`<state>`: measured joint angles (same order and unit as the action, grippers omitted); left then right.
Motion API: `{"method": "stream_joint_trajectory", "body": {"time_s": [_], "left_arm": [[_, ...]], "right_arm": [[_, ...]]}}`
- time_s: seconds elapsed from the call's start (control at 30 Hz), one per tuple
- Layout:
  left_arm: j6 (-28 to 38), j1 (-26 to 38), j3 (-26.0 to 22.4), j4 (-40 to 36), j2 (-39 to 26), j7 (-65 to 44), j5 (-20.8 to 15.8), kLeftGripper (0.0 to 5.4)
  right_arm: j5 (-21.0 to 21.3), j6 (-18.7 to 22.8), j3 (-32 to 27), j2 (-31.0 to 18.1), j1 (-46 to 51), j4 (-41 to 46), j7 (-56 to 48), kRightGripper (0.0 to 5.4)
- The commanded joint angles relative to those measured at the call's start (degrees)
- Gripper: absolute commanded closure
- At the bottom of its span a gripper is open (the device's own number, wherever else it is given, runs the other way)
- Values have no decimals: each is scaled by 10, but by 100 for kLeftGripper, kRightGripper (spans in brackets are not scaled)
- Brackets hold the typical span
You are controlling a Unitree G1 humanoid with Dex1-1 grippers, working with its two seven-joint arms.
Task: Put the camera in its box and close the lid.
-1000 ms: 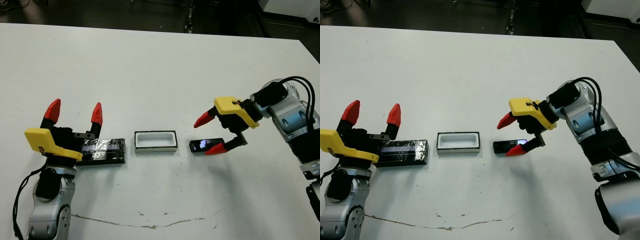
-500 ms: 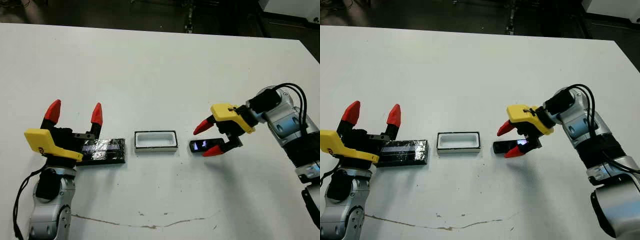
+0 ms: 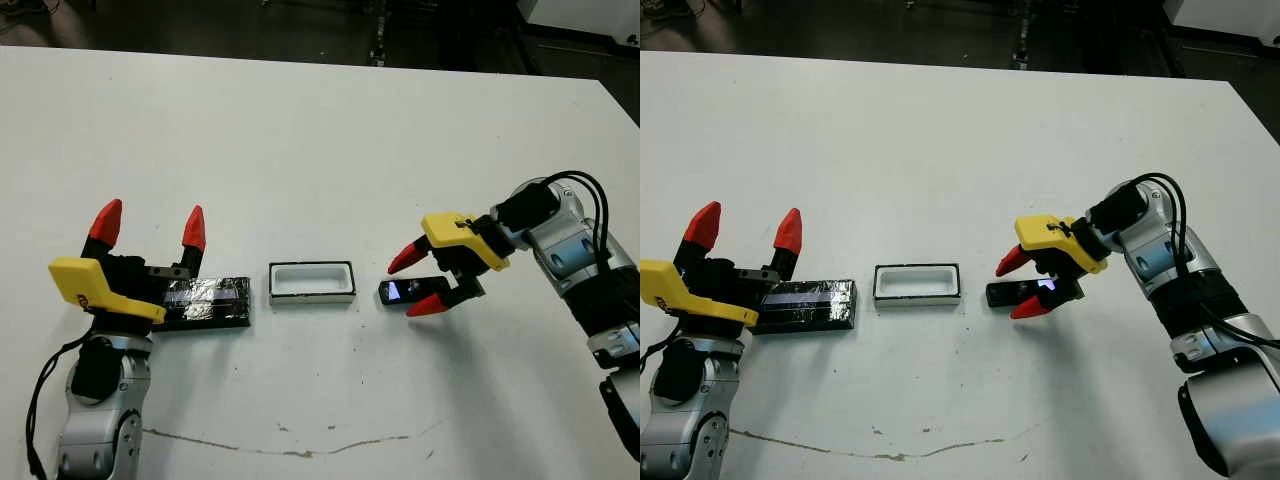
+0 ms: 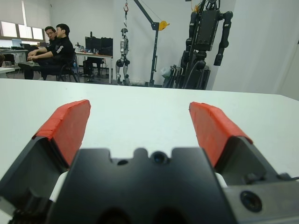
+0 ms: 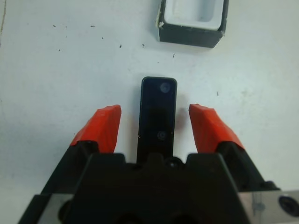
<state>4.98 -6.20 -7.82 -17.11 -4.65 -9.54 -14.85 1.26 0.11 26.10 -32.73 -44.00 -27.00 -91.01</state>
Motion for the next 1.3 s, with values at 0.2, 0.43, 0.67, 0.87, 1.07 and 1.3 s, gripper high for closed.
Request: {"method": "stream_joint_trajectory", "body": {"time_s": [0.2, 0.43, 0.67, 0.87, 1.07, 1.3], "left_arm": [[4, -5, -1, 4, -2, -2, 7, 0], [-1, -7, 0, -2, -3, 3, 13, 0], [1, -5, -1, 2, -4, -4, 6, 0], [-2, -4, -1, 2, -3, -6, 2, 0], [-7, -4, 1, -3, -2, -3, 4, 0], [-12, -3, 1, -6, -1, -2, -2, 0]], "right_arm": [[9, -16, 2, 8, 14, -9, 8, 289], [5, -14, -13, 10, 34, -4, 34, 374], [-6, -1, -41, 14, 53, 15, 75, 374], [-32, 34, -77, 16, 27, 31, 96, 374], [-46, 83, -106, 17, -27, 27, 113, 374], [-86, 139, -125, 59, -90, -77, 94, 374]]}}
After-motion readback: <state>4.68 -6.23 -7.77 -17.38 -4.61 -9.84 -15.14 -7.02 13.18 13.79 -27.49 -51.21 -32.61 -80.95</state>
